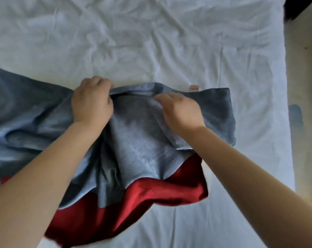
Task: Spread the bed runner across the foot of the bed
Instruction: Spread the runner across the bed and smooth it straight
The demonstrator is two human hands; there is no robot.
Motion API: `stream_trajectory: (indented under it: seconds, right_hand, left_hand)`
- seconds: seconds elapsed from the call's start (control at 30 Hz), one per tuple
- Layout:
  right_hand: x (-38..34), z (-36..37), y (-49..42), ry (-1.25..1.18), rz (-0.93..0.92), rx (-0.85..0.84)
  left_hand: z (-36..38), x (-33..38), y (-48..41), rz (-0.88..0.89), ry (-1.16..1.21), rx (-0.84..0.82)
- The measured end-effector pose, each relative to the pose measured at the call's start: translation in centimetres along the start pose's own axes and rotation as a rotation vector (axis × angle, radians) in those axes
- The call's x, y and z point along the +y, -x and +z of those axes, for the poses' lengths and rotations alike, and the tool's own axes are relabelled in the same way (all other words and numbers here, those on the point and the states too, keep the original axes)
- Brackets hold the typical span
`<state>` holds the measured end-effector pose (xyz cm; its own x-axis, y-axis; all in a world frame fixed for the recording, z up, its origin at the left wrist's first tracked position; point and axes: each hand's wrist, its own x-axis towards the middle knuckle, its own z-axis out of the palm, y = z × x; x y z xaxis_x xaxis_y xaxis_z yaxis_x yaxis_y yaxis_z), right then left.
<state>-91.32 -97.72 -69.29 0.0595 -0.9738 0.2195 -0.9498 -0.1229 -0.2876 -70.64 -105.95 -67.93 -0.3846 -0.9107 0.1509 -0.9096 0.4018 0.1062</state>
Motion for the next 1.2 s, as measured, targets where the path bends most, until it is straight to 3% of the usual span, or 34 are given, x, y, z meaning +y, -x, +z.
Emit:
stream_trajectory:
  seconds: [0.07, 0.13, 0.23, 0.37, 0.5, 0.63, 0.83, 1.07, 1.2]
  right_hand:
    - [1.5, -1.8, 3.4, -0.002, -0.129, 0.116]
    - [3.5, -3.3, 7.2, -0.026, -0.244, 0.062]
    - [6.4, -5.3, 12.5, -0.07, -0.384, -0.122]
    - [8.4, -4.6, 16.9, -0.039, -0.518, -0.357]
    - [8.0, -2.9, 17.0, 0.036, -0.524, -0.313]
    - [7.3, -1.4, 15.9, 0.106, -0.574, -0.245]
    - [9.6, -4.1, 16.6, 0.201, -0.755, -0.289]
    - [11.7, -8.9, 26.7, 0.153, -0.659, -0.308]
    - [10.8, -9.4, 33.9, 0.103, -0.645, -0.353]
  left_hand:
    - [-0.4, 3.3, 1.7, 0.032, 0.063, 0.113]
    - [-0.4, 7.0, 4.4, 0.095, 0.183, 0.13]
    - [0.3, 12.7, 9.8, 0.189, 0.333, 0.041]
    - [2.0, 17.2, 17.2, 0.143, 0.318, -0.197]
    - [3.1, 18.4, 20.7, 0.083, 0.254, -0.326]
    - [2.8, 19.8, 20.2, 0.068, 0.164, -0.348]
    - [2.7, 21.6, 20.1, 0.112, 0.145, -0.317]
    - [2.3, 26.3, 24.8, 0.314, 0.336, -0.481]
    - [2.3, 27.3, 28.7, 0.502, 0.292, -0.603]
